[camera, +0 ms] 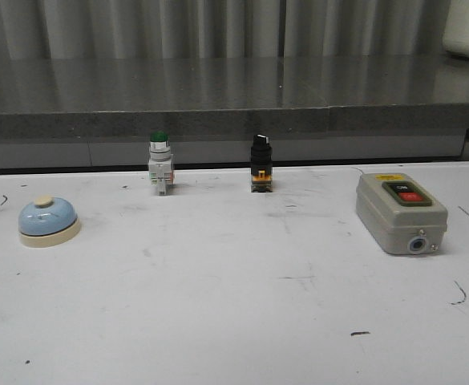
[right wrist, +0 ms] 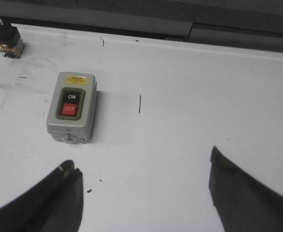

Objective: Place and press bell with both arms

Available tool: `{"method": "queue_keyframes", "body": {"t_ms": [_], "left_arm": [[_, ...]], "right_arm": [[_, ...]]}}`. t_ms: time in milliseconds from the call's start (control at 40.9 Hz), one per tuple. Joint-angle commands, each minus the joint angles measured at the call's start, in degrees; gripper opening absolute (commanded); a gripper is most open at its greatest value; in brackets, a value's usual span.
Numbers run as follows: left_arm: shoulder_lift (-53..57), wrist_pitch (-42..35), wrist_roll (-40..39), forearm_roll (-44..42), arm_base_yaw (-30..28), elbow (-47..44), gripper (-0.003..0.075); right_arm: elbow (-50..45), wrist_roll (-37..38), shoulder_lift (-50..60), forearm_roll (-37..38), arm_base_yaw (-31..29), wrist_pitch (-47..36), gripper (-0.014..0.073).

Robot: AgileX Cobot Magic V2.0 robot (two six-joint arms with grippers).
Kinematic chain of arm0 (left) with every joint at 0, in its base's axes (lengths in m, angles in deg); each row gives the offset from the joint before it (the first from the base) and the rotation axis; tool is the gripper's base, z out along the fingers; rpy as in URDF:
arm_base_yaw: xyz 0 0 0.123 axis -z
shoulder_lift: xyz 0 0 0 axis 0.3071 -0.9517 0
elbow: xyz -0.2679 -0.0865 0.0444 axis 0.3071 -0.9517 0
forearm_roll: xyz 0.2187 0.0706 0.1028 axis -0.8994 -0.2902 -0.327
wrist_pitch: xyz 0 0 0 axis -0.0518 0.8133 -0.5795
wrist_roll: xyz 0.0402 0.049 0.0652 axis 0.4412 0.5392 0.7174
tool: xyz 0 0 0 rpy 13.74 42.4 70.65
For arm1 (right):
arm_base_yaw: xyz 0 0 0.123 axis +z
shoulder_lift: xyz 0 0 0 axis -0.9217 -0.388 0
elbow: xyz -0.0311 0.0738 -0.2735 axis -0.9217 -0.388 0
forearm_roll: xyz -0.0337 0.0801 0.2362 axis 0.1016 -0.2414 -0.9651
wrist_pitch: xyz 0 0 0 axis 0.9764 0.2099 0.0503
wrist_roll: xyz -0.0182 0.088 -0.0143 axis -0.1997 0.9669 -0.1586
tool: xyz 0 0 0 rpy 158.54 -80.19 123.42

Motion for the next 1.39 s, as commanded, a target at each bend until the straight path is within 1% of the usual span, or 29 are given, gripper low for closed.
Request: {"method": "queue_keyframes", "body": {"t_ms": [0, 98, 196, 269, 562, 905, 954, 1101, 1125, 1370], "left_arm": [[-0.5, -3.7, 0.9, 0.1, 3.1, 1.9, 0.0481], [-1.4, -3.6, 1.0, 0.1, 5.2, 2.0, 0.0481], [-3.9, -3.2, 1.1, 0.0, 5.8, 3.0, 0.0482], [-6.8, -2.5, 2.8, 0.0, 6.1, 4.3, 0.0486], [-24.1, -1.3, 2.8, -0.8, 11.2, 11.1, 0.0485], [-45.8, -1.3, 2.8, -2.2, 11.6, 21.5, 0.0487], [-48.2, -1.3, 2.8, -2.9, 11.6, 22.9, 0.0498], [-55.4, -1.2, 2.8, -3.6, 11.5, 26.6, 0.0609], [-56.3, -1.2, 2.8, -3.6, 11.5, 27.1, 0.0617], [-64.9, -0.9, 2.5, -3.4, 9.6, 32.5, 0.0621]], "right_arm": [[1.9, -0.7, -0.3, 0.6, 0.0, -3.6, 0.0561], [1.9, -0.7, -0.3, 0.6, 0.0, -3.6, 0.0561], [1.9, -0.7, -0.3, 0.6, 0.0, -3.6, 0.0561], [1.9, -0.7, -0.3, 0.6, 0.0, -3.6, 0.0561], [1.9, -0.7, -0.3, 0.6, 0.0, -3.6, 0.0561], [1.9, -0.7, -0.3, 0.6, 0.0, -3.6, 0.0561], [1.9, -0.7, -0.3, 0.6, 0.0, -3.6, 0.0561], [1.9, -0.7, -0.3, 0.6, 0.0, -3.6, 0.0561], [1.9, -0.7, -0.3, 0.6, 0.0, -3.6, 0.0561], [1.9, -0.7, -0.3, 0.6, 0.0, -3.6, 0.0561]]}}
